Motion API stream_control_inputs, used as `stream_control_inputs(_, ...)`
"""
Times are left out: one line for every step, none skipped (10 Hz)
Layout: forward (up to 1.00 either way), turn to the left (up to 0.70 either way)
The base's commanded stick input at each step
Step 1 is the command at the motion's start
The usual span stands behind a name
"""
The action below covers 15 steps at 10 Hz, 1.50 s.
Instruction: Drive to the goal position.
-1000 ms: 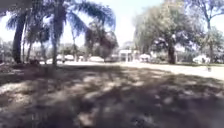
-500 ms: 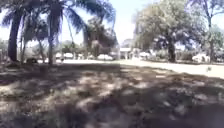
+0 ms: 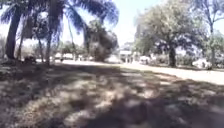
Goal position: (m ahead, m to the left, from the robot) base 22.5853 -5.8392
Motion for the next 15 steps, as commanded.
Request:
stream_control_inputs(0.70,0.00)
stream_control_inputs(0.70,0.00)
stream_control_inputs(0.70,0.00)
stream_control_inputs(0.70,0.00)
stream_control_inputs(0.70,-0.06)
stream_control_inputs(0.70,-0.21)
stream_control_inputs(0.70,-0.26)
stream_control_inputs(0.70,0.00)
stream_control_inputs(0.70,0.00)
stream_control_inputs(0.70,0.00)
stream_control_inputs(0.70,0.00)
stream_control_inputs(0.70,0.00)
stream_control_inputs(0.70,0.00)
stream_control_inputs(0.70,0.00)
stream_control_inputs(0.70,0.00)
